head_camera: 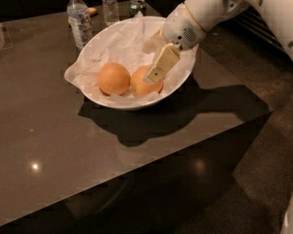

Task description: Pick orange from white bowl

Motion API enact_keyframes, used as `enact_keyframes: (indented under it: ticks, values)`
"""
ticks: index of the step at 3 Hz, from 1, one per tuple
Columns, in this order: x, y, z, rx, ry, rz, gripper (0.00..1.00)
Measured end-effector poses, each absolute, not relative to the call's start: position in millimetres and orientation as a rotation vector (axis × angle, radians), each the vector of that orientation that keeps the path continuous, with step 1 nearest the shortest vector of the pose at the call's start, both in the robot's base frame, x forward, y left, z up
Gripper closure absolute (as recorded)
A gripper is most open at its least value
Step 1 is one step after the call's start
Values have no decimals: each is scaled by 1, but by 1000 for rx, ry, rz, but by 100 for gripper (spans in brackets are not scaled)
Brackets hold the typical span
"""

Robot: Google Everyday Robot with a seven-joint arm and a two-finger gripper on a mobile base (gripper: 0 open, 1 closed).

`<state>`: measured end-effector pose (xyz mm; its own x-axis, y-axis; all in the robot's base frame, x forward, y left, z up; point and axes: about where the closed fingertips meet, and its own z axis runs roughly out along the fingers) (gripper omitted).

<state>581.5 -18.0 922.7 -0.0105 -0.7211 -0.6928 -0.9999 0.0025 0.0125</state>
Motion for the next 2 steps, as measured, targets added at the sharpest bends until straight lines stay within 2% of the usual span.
enact_keyframes:
  ticks: [2]
  values:
    - [589, -6, 891, -1790, 1851, 811, 24]
